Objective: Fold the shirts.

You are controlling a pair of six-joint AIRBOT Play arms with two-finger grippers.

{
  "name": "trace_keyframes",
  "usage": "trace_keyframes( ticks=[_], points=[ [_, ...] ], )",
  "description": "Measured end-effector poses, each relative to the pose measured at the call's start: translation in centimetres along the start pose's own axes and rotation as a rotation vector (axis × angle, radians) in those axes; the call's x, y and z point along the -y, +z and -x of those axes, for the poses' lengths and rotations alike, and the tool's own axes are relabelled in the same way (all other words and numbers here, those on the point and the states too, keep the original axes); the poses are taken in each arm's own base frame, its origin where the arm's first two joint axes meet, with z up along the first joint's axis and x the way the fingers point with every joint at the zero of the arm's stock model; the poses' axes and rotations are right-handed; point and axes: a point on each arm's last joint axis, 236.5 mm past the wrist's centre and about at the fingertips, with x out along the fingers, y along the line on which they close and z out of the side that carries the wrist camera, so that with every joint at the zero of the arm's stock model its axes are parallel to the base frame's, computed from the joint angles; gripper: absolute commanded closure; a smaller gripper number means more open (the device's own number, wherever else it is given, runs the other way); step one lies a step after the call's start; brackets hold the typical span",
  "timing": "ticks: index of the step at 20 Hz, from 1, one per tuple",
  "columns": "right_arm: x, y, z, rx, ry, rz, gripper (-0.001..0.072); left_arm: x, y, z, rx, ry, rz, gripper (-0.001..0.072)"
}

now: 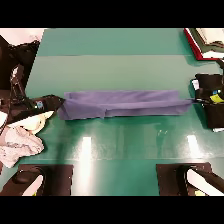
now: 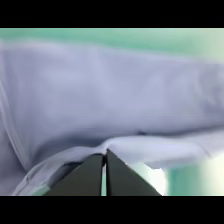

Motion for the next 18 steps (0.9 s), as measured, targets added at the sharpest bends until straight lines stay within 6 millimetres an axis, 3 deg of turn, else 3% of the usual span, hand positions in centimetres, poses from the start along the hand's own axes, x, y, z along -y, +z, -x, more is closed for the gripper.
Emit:
trace_keyframes(
  ticks=[5, 11, 12, 13, 14, 15, 18],
  points=[
    [-0.3, 3.4, -3.2, -0.006, 0.03, -0.018, 0.0694, -2.3, 2.2, -4.4, -0.024, 0.072, 0.015, 0.0681],
    [-0.6, 5.9, -7.1, 0.012, 0.068, -0.053, 0.0689, -4.3, 5.0, -10.0, -0.082, 0.136, -0.002, 0.0679],
    [-0.8, 6.4, -7.6, 0.025, 0.082, -0.063, 0.067, -4.6, 5.1, -10.7, -0.092, 0.142, -0.002, 0.0624],
    [-1.2, 7.0, -8.1, 0.038, 0.101, -0.075, 0.0475, -4.9, 5.2, -11.2, -0.1, 0.149, -0.005, 0.0375],
    [-1.5, 7.5, -8.6, 0.05, 0.118, -0.082, 0.0275, -5.2, 5.3, -11.6, -0.106, 0.158, -0.011, 0.0244],
    [-1.9, 7.9, -9.0, 0.061, 0.14, -0.09, 0.0221, -5.4, 5.3, -11.8, -0.108, 0.164, -0.008, 0.0246],
    [-2.7, 8.7, -9.5, 0.08, 0.191, -0.101, 0.0221, -5.9, 5.3, -12.1, -0.122, 0.184, -0.019, 0.0247]
  ],
)
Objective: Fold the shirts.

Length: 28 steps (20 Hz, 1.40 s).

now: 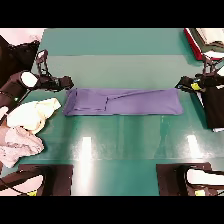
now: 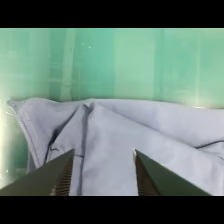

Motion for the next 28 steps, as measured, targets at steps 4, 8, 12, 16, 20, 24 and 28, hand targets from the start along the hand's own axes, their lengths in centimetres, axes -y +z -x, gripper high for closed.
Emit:
trace_keyframes(
  ticks=[4, 8, 12, 16, 20, 24, 28],
  points=[
    [1.7, -0.5, 1.1, -0.052, 0.023, 0.009, 0.0221, 0.2, -0.6, 0.5, -0.059, 0.008, -0.013, 0.0676],
    [5.1, -3.6, 1.0, -0.212, 0.053, -0.01, 0.0221, 0.4, -2.6, 1.1, -0.165, 0.003, -0.055, 0.068],
    [6.2, -5.9, -0.9, -0.333, 0.156, -0.053, 0.0221, 0.6, -4.1, 1.5, -0.233, -0.004, -0.072, 0.068],
    [5.7, -6.7, -2.8, -0.381, 0.24, -0.074, 0.0225, 0.8, -5.0, 1.8, -0.274, -0.013, -0.073, 0.068],
    [3.4, -7.0, -4.4, -0.403, 0.334, -0.07, 0.0309, 1.5, -5.2, 1.9, -0.282, -0.041, -0.052, 0.068],
    [1.1, -7.1, -6.0, -0.403, 0.397, -0.015, 0.0692, 3.3, -5.9, 1.8, -0.296, -0.079, -0.064, 0.0681],
    [-1.1, -6.4, -5.3, -0.363, 0.465, 0.049, 0.0694, 7.8, -7.1, 1.2, -0.281, -0.142, -0.147, 0.0682]
  ],
)
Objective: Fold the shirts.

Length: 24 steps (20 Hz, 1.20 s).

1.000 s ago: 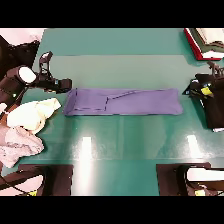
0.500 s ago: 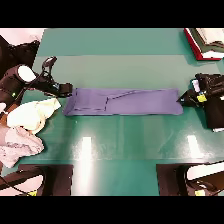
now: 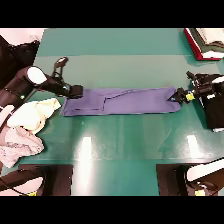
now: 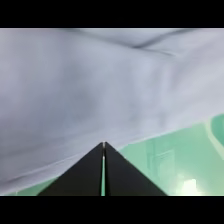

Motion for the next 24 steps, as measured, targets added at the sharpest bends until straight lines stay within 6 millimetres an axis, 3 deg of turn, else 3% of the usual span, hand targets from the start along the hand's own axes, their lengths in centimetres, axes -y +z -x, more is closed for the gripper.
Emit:
trace_keyframes(
  ticks=[3, 5, 8, 11, 14, 17, 21, 24],
  points=[
    [-3.7, 1.1, 1.5, 0.066, 0.061, 0.064, 0.0695, 3.7, 0.8, -1.5, 0.029, -0.041, -0.061, 0.0681],
    [-7.6, 1.7, 2.9, 0.114, 0.11, 0.134, 0.0696, 6.1, 1.6, -3.2, 0.026, -0.067, -0.092, 0.0682],
    [-13.9, 2.2, 5.0, 0.158, 0.152, 0.272, 0.0695, 9.5, 2.3, -7.0, -0.019, -0.102, -0.139, 0.0682],
    [-20.4, 2.2, 6.8, 0.191, 0.171, 0.393, 0.0696, 11.6, 1.6, -11.2, -0.092, -0.117, -0.173, 0.0681],
    [-26.4, 1.4, 7.4, 0.194, 0.192, 0.501, 0.0696, 12.3, 0.2, -14.5, -0.165, -0.122, -0.18, 0.0681],
    [-30.8, 0.3, 7.1, 0.186, 0.213, 0.577, 0.0695, 12.2, -0.5, -16.2, -0.198, -0.121, -0.175, 0.0681],
    [-34.4, -1.4, 5.7, 0.157, 0.242, 0.638, 0.0696, 12.3, -0.4, -16.7, -0.208, -0.125, -0.171, 0.0681],
    [-36.2, -2.6, 4.5, 0.134, 0.26, 0.673, 0.0696, 12.2, 1.2, -15.1, -0.199, -0.12, -0.195, 0.0681]
  ],
)
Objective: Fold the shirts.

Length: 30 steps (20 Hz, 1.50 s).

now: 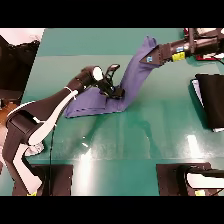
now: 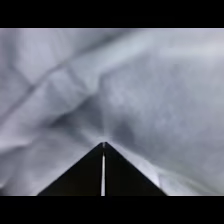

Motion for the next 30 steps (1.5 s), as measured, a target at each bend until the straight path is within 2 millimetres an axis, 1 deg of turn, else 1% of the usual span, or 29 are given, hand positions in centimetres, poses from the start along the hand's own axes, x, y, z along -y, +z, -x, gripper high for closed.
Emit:
trace_keyframes(
  ticks=[1, 3, 5, 7, 9, 10, 13, 15, 16, 17, 19, 20, 21, 22, 23, 25, 26, 27, 28, 29, 30],
  points=[
    [-0.6, 0.1, -0.6, 0.0, 0.007, 0.01, 0.0696, 0.0, 0.7, 1.3, 0.015, 0.008, -0.014, 0.0681],
    [-1.6, 0.1, -1.8, -0.005, 0.023, 0.026, 0.0696, -0.3, 2.6, 5.0, 0.07, 0.036, -0.047, 0.0681],
    [-2.3, -0.1, -3.5, -0.023, 0.044, 0.032, 0.0696, -1.4, 4.3, 9.8, 0.138, 0.089, -0.069, 0.0681],
    [-2.8, -0.5, -5.6, -0.044, 0.063, 0.032, 0.0696, -3.0, 5.1, 15.3, 0.202, 0.156, -0.078, 0.0681],
    [-3.2, -0.8, -8.2, -0.057, 0.081, 0.032, 0.0695, -5.0, 5.2, 21.0, 0.26, 0.24, -0.08, 0.068],
    [-3.3, -1.0, -9.6, -0.061, 0.086, 0.031, 0.0696, -6.1, 4.9, 24.1, 0.289, 0.289, -0.076, 0.068],
    [-3.9, -1.6, -14.5, -0.066, 0.101, 0.044, 0.0695, -8.3, 3.5, 32.1, 0.375, 0.403, -0.051, 0.068],
    [-4.2, -2.2, -17.8, -0.065, 0.104, 0.058, 0.0694, -9.1, 2.2, 36.1, 0.421, 0.462, -0.031, 0.068],
    [-4.2, -2.5, -19.4, -0.059, 0.102, 0.066, 0.0694, -9.4, 1.6, 37.7, 0.441, 0.487, -0.023, 0.068],
    [-4.1, -2.6, -20.9, -0.049, 0.095, 0.07, 0.0693, -9.5, 1.1, 39.0, 0.454, 0.508, -0.018, 0.068],
    [-3.8, -3.2, -23.7, -0.037, 0.082, 0.075, 0.0691, -9.5, 0.1, 40.3, 0.46, 0.526, -0.013, 0.068],
    [-3.7, -3.6, -25.0, -0.04, 0.081, 0.076, 0.0657, -9.6, -0.3, 40.8, 0.457, 0.536, -0.01, 0.068],
    [-3.9, -4.0, -26.4, -0.044, 0.085, 0.086, 0.0407, -9.8, -0.6, 41.1, 0.453, 0.546, -0.005, 0.068],
    [-4.2, -4.4, -27.8, -0.049, 0.092, 0.105, 0.0215, -9.8, -0.9, 41.2, 0.45, 0.55, -0.002, 0.068],
    [-4.7, -4.6, -29.0, -0.051, 0.104, 0.127, 0.0121, -9.8, -1.1, 41.4, 0.447, 0.55, -0.001, 0.068],
    [-6.3, -5.0, -31.1, -0.067, 0.14, 0.175, 0.0116, -9.8, -1.5, 41.4, 0.435, 0.553, 0.004, 0.068],
    [-7.0, -5.1, -31.5, -0.076, 0.157, 0.197, 0.0118, -9.9, -1.7, 41.4, 0.428, 0.554, 0.007, 0.068],
    [-7.5, -5.0, -31.5, -0.082, 0.172, 0.212, 0.0139, -9.9, -2.0, 41.4, 0.419, 0.555, 0.01, 0.068],
    [-7.6, -4.9, -31.2, -0.093, 0.178, 0.219, 0.0147, -9.9, -2.2, 41.3, 0.41, 0.555, 0.013, 0.068],
    [-7.0, -4.8, -30.6, -0.109, 0.173, 0.215, 0.0147, -9.9, -2.3, 41.3, 0.403, 0.556, 0.014, 0.068],
    [-6.0, -4.7, -29.5, -0.127, 0.155, 0.206, 0.0149, -9.9, -2.5, 41.2, 0.398, 0.556, 0.016, 0.068]
  ],
)
